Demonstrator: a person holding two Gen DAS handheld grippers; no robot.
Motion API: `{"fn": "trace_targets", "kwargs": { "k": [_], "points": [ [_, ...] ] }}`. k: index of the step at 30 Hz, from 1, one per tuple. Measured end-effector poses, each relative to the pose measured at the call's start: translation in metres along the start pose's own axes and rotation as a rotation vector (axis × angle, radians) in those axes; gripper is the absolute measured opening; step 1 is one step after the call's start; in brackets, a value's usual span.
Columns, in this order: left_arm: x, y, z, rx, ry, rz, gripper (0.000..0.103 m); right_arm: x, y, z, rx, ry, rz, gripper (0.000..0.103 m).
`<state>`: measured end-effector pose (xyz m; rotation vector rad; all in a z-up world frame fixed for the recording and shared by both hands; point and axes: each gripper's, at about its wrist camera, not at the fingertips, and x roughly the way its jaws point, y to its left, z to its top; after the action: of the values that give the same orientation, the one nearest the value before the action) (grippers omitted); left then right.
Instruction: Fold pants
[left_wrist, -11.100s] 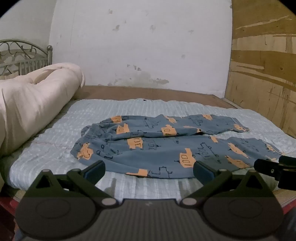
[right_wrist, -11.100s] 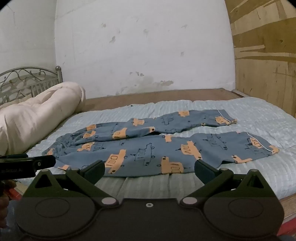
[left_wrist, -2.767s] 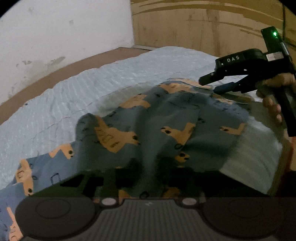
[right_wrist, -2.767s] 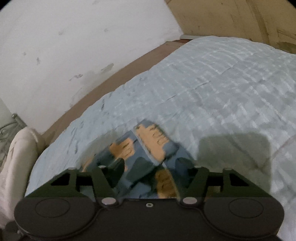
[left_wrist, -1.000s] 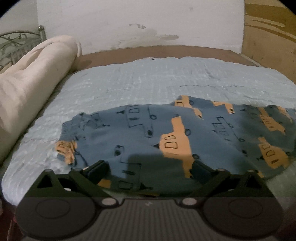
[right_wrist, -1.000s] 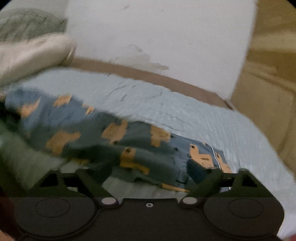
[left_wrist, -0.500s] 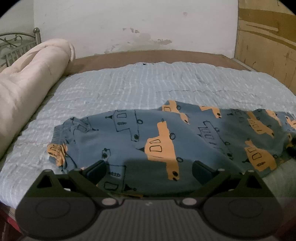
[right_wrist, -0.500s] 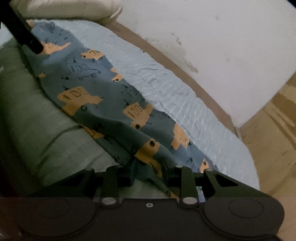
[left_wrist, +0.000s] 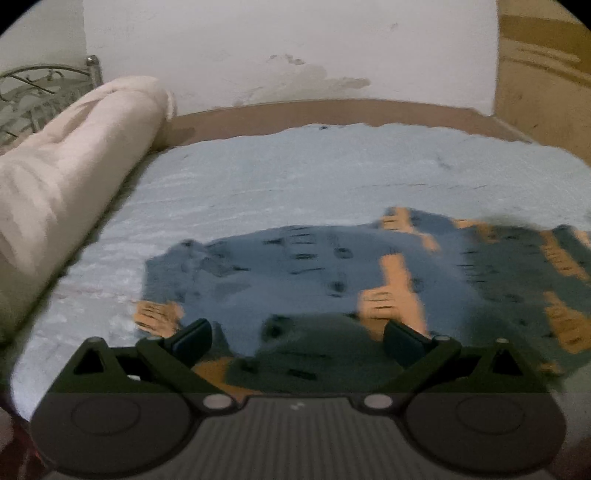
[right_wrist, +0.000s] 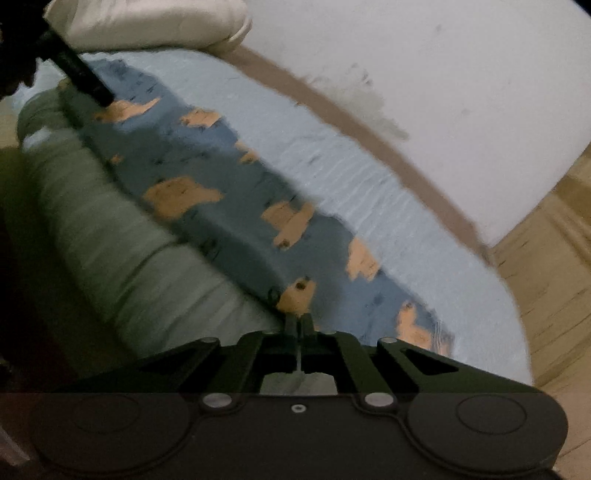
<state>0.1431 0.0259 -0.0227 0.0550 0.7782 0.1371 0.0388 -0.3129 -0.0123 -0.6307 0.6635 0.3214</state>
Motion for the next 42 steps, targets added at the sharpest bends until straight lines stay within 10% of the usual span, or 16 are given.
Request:
{"fn": "trace_targets", "kwargs": {
  "k": [7, 10, 17, 24, 28, 31, 39, 42],
  "points": [
    [0.012, 0.038, 0.013, -0.071, -0.029, 0.039, 0.101, -0.002, -0.038, 0.041, 0.269, -0.165, 0.133, 0.07],
    [0.019, 0.054, 0.017, -0.115, -0.024, 0.127, 0.101, 0.036, -0.039, 0.082, 0.357, -0.23, 0.255, 0.073],
    [0.023, 0.121, 0.005, -0.271, -0.038, 0.066, 0.097, 0.134, -0.009, 0.181, 0.354, -0.238, 0.484, 0.073],
    [0.053, 0.154, -0.004, -0.428, 0.047, -0.168, 0.046, 0.197, 0.007, 0.213, 0.399, -0.148, 0.598, 0.064],
    [0.051, 0.151, -0.005, -0.441, 0.047, -0.136, 0.017, 0.212, 0.018, 0.218, 0.354, -0.093, 0.608, 0.052],
    [0.029, 0.145, 0.003, -0.4, -0.001, -0.087, 0.014, 0.217, 0.025, 0.22, 0.339, -0.07, 0.596, 0.007],
    [0.029, 0.148, 0.002, -0.373, 0.045, -0.056, 0.015, 0.218, 0.03, 0.22, 0.326, -0.096, 0.513, 0.004],
    [0.033, 0.142, 0.0, -0.36, 0.062, -0.021, 0.031, 0.222, 0.034, 0.217, 0.347, -0.084, 0.51, 0.008]
  ]
}}
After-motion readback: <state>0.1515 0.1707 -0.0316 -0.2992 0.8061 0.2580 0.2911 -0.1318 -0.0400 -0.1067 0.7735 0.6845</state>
